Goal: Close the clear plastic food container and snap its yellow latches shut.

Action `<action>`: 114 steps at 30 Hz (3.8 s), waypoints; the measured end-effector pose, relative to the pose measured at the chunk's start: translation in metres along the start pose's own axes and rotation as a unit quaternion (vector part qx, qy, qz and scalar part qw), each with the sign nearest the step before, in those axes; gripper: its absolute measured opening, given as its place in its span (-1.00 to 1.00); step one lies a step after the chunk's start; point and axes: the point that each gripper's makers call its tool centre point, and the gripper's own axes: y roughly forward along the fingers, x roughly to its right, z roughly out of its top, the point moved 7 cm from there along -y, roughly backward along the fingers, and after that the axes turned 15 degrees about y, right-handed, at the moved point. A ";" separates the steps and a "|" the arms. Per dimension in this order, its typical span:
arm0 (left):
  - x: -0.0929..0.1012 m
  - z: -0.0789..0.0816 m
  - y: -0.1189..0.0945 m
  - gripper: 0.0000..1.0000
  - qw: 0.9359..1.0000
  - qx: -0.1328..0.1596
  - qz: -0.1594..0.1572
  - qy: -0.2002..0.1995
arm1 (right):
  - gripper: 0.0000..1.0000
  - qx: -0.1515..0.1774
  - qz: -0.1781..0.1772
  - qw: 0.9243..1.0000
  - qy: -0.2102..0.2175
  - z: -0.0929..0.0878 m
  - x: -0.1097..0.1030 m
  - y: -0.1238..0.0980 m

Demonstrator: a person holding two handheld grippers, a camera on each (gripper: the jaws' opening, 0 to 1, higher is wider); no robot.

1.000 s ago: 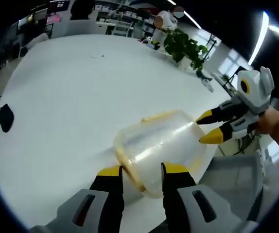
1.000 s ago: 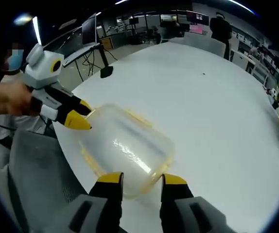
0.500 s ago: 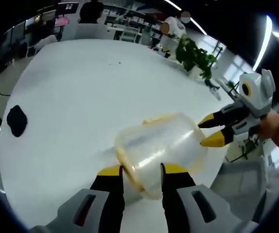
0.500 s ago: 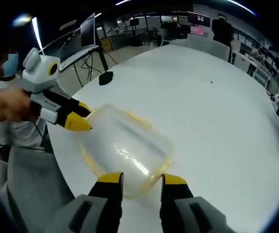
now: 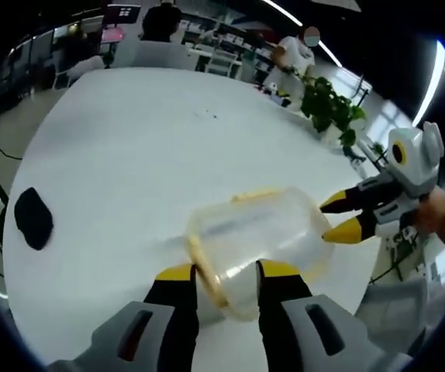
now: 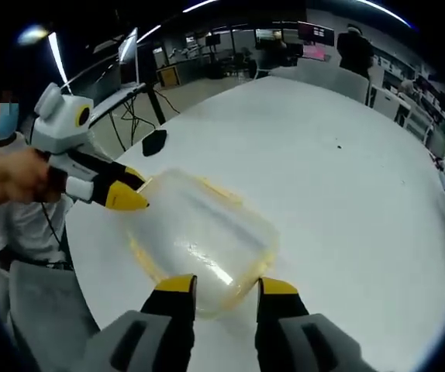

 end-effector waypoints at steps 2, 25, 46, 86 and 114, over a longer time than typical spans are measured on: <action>0.000 -0.001 0.000 -0.47 1.000 0.005 0.001 0.002 | -0.44 0.001 0.000 1.000 0.001 0.000 0.001 0.000; 0.033 -0.001 -0.035 0.27 0.990 0.045 -0.029 0.131 | 0.79 0.068 0.018 0.996 -0.059 -0.019 -0.009 -0.031; 0.086 -0.050 -0.110 0.98 0.970 0.065 0.019 0.232 | 0.96 0.175 0.040 0.982 -0.052 -0.081 -0.038 -0.104; 0.122 -0.101 -0.190 0.97 0.976 0.108 0.097 0.163 | 0.91 0.209 0.019 0.978 -0.005 -0.171 -0.044 -0.180; 0.131 -0.095 -0.188 0.93 0.974 0.116 0.094 0.173 | 0.87 0.195 0.019 0.981 -0.005 -0.186 -0.051 -0.187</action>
